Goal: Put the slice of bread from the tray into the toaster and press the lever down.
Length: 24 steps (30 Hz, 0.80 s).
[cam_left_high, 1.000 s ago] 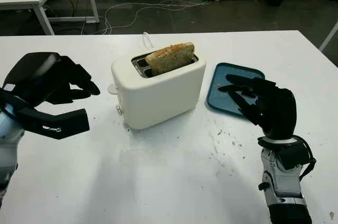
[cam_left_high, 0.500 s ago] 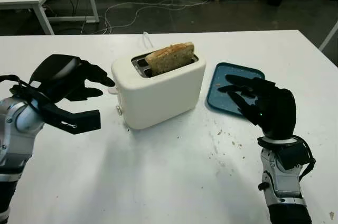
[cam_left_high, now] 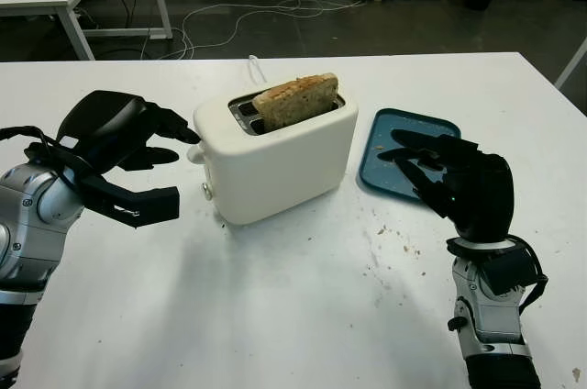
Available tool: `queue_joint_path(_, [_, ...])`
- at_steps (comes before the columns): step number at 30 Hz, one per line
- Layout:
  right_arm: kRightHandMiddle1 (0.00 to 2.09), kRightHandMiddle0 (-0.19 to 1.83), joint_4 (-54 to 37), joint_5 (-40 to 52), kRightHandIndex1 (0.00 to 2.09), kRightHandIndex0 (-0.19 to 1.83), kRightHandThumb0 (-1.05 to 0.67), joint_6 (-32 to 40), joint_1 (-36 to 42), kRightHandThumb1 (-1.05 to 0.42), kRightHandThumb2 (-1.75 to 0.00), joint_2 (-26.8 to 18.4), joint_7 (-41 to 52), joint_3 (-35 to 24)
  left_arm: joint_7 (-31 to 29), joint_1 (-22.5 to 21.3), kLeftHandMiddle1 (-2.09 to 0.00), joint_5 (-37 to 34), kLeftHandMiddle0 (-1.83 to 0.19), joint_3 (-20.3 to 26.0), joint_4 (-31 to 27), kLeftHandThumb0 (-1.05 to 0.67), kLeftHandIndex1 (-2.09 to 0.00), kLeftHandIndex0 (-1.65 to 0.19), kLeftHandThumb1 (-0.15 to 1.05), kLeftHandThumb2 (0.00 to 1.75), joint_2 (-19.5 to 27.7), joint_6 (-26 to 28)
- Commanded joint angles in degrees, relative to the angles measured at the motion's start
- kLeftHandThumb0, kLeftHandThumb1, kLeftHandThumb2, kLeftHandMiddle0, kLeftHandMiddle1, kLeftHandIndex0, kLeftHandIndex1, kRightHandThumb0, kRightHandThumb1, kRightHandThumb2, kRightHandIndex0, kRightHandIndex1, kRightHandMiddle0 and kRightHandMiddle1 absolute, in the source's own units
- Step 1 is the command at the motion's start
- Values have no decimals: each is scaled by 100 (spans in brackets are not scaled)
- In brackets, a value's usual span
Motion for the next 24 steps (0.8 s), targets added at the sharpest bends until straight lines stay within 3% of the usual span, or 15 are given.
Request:
queue_joint_path(1, [0,107,42,28,61,97,-30,-44,-21,-92,-11,39,10,19,-51,-109,-120,12,-114,-36,33,-19,0,-108,85,0,39,7])
queue_joint_path(24, [0,107,73,-15,61,97,-30,-79,-13,-92,-11,53,-23,0,-206,-80,-125,-41,-111,-275,308,-15,0,-106,88,0,-52,-96])
